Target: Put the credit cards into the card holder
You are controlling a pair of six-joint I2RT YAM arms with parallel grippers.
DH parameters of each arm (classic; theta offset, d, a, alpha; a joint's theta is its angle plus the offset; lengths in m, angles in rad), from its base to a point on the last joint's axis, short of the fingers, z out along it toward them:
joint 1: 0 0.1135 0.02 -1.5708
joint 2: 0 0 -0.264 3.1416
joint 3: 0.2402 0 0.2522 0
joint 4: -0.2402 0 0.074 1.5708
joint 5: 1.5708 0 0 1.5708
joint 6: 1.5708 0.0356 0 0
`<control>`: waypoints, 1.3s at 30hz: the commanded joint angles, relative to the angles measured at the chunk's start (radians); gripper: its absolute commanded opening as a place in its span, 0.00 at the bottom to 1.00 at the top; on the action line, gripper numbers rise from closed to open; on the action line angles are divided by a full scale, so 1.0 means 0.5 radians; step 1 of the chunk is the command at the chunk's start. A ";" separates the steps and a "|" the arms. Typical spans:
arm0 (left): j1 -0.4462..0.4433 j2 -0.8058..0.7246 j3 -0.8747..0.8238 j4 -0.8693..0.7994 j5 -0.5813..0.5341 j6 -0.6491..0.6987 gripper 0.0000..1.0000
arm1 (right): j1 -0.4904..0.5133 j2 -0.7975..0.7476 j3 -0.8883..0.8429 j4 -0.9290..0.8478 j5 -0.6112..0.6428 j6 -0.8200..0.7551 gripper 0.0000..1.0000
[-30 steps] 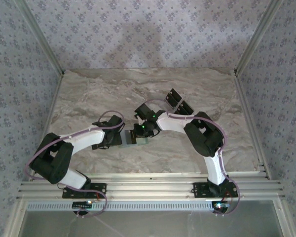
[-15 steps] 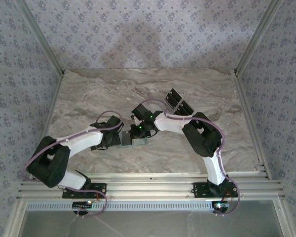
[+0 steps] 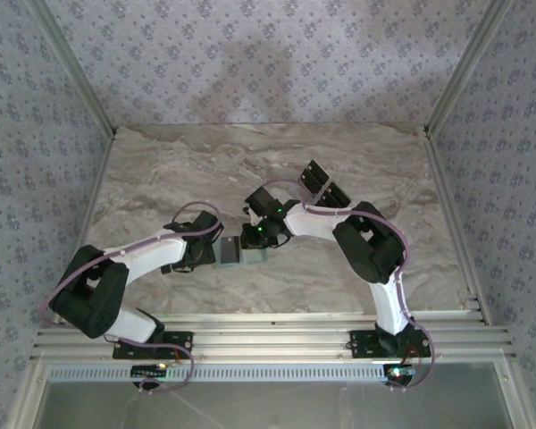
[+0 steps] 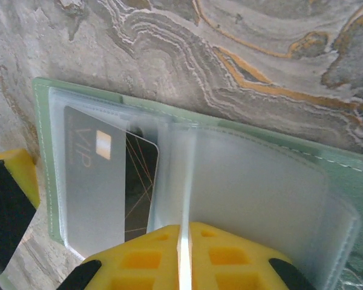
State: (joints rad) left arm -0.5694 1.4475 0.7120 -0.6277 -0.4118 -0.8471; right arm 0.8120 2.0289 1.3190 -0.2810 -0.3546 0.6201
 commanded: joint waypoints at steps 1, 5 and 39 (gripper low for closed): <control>0.008 0.046 0.055 -0.003 -0.008 0.000 1.00 | -0.002 -0.067 -0.016 0.004 0.015 0.002 0.14; 0.009 0.055 0.046 0.009 -0.002 -0.001 1.00 | -0.001 -0.034 0.024 -0.003 0.005 0.002 0.13; 0.007 0.077 0.009 0.061 0.045 0.020 1.00 | 0.073 0.133 0.334 -0.098 -0.095 0.002 0.13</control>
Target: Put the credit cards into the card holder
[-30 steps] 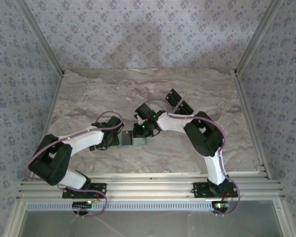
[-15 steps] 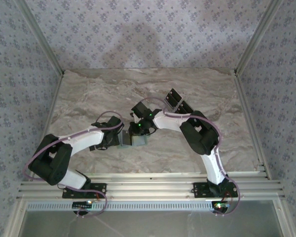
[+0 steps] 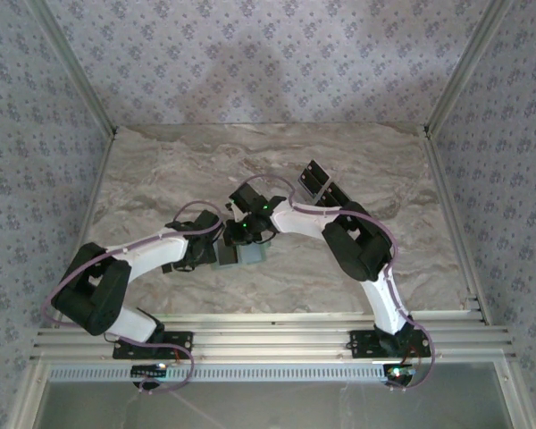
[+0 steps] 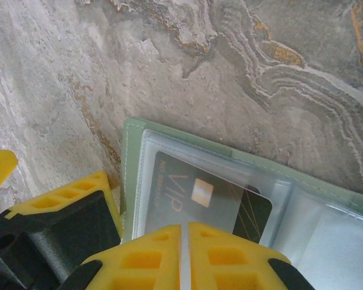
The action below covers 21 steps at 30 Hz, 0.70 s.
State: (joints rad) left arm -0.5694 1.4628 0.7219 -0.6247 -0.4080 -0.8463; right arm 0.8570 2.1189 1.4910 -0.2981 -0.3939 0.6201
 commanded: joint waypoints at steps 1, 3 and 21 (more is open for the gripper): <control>0.007 0.037 -0.003 0.046 0.035 0.021 1.00 | -0.027 -0.081 -0.042 -0.047 -0.010 0.002 0.13; 0.006 0.012 0.001 0.032 0.034 0.019 1.00 | -0.049 -0.158 -0.132 -0.008 0.008 0.003 0.13; 0.013 -0.012 0.078 -0.027 0.005 0.039 1.00 | -0.162 -0.259 -0.522 0.012 0.198 0.057 0.10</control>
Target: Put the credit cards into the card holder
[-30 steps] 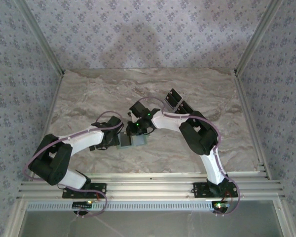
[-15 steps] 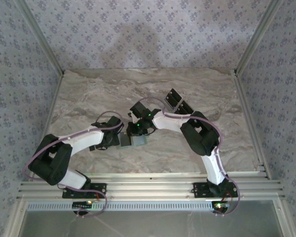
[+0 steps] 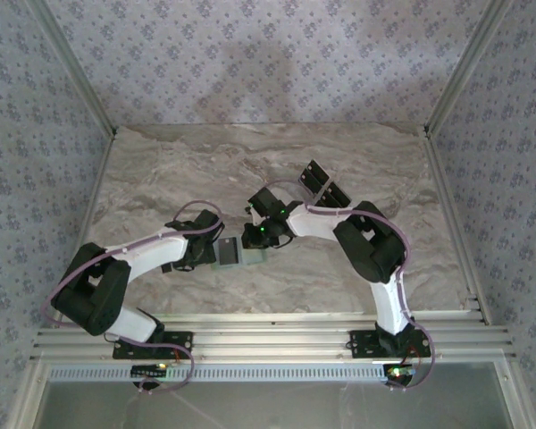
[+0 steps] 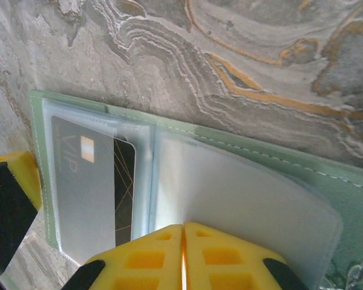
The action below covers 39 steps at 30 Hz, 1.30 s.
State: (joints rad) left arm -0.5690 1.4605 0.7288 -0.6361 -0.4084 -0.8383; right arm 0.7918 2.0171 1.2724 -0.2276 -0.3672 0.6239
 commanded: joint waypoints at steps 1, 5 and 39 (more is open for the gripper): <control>0.013 -0.006 0.070 -0.001 0.009 0.026 1.00 | -0.034 -0.073 -0.098 -0.130 0.152 0.055 0.10; 0.014 0.022 0.092 0.001 0.016 0.045 1.00 | -0.017 -0.125 -0.099 -0.128 0.158 0.073 0.10; 0.012 0.156 0.073 0.109 0.088 0.072 1.00 | 0.034 0.129 0.257 -0.224 0.073 -0.070 0.11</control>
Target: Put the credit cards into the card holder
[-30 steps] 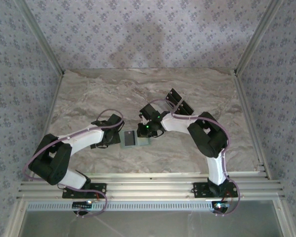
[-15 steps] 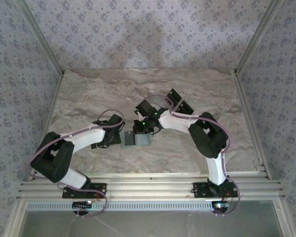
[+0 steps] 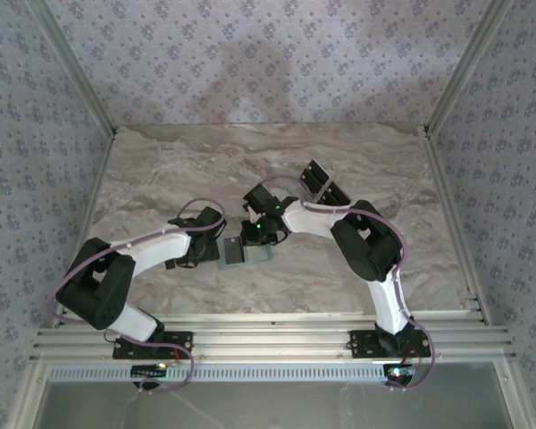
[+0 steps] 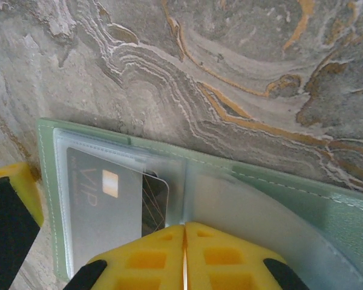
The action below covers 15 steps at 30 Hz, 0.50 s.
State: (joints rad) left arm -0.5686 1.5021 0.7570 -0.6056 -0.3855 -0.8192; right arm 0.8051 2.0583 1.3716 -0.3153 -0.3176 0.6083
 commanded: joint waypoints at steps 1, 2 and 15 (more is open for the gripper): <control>0.011 0.080 0.016 0.051 0.042 0.035 1.00 | 0.012 0.052 0.067 -0.055 -0.025 -0.041 0.11; 0.010 0.084 0.013 0.056 0.044 0.037 1.00 | 0.018 0.055 0.076 -0.061 -0.027 -0.045 0.11; 0.011 0.107 -0.007 0.082 0.054 0.040 1.00 | 0.096 0.135 0.192 -0.118 -0.047 -0.068 0.11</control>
State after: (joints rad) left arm -0.5686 1.5131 0.7624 -0.6029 -0.3855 -0.8116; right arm 0.8345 2.1002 1.4357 -0.3412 -0.3210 0.5900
